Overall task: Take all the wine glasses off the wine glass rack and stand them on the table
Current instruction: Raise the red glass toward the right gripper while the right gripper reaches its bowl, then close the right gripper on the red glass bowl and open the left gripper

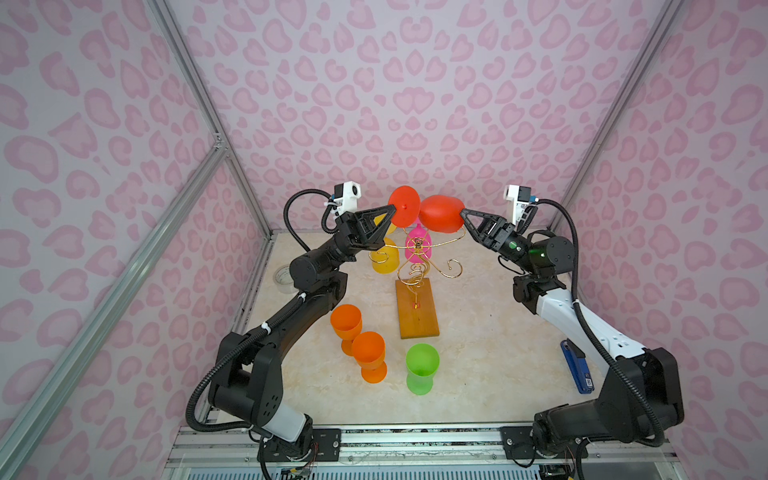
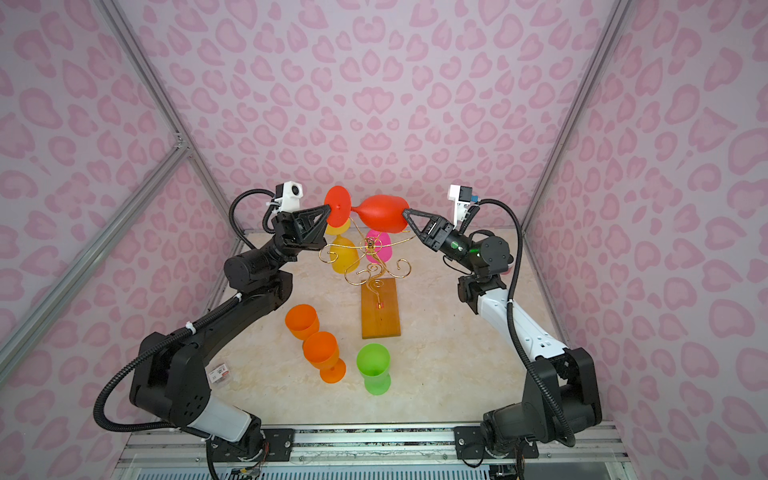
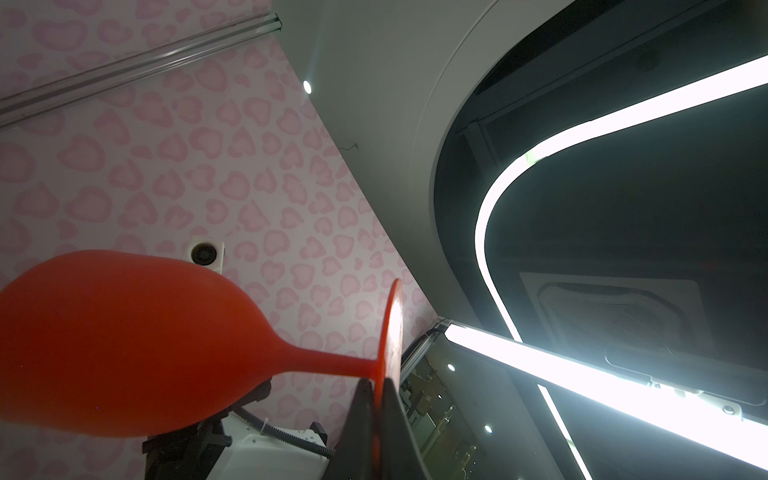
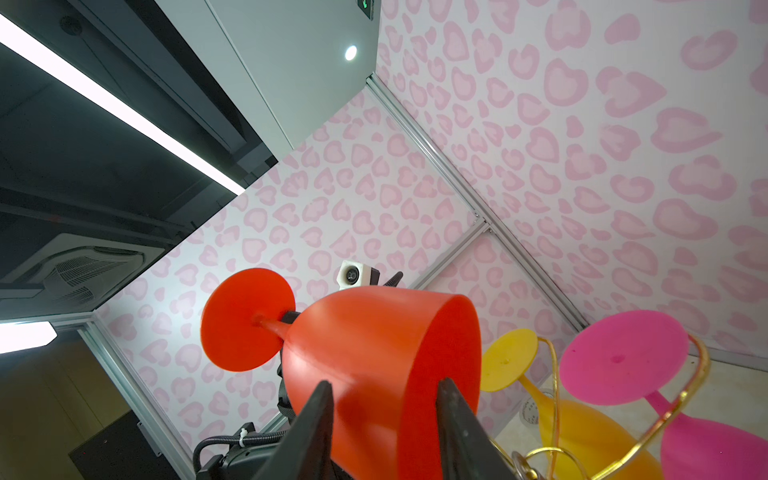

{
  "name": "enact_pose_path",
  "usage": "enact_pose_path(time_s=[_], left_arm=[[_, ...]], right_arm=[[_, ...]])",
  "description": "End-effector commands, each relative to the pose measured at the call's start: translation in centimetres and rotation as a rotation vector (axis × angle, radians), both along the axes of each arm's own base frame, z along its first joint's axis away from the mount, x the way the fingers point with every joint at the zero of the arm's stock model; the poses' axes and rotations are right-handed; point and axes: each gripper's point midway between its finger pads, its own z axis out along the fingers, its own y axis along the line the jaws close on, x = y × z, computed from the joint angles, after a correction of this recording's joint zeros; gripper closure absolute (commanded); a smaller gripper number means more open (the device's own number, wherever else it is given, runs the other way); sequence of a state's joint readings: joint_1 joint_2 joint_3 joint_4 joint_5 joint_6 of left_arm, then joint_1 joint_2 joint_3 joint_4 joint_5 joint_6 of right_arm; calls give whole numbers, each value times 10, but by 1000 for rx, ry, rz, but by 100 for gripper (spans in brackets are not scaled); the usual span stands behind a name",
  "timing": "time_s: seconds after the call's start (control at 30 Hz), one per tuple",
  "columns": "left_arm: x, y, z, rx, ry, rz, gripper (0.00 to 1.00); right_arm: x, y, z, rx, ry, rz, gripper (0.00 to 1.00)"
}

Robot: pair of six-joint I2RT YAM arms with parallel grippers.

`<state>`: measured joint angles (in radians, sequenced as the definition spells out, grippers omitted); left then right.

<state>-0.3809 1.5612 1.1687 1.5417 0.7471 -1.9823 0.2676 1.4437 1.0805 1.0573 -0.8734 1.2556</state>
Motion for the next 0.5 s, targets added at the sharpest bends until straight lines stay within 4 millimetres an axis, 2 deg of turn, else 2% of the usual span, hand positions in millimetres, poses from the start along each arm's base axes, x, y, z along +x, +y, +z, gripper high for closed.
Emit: enact_pose_path(time_s=[0.0,0.27,0.47], left_arm=[[-6,2,9,-36,-40,-7,99],[0,-1,6,-39,-12,-26,98],[6,-2,5,-45,12,-35,98]], right_arm=[[-7,1,3,19,-29,35,59],[-10,2,4,34,-34,53,61],[-14,4,8,55,-51,87,75]])
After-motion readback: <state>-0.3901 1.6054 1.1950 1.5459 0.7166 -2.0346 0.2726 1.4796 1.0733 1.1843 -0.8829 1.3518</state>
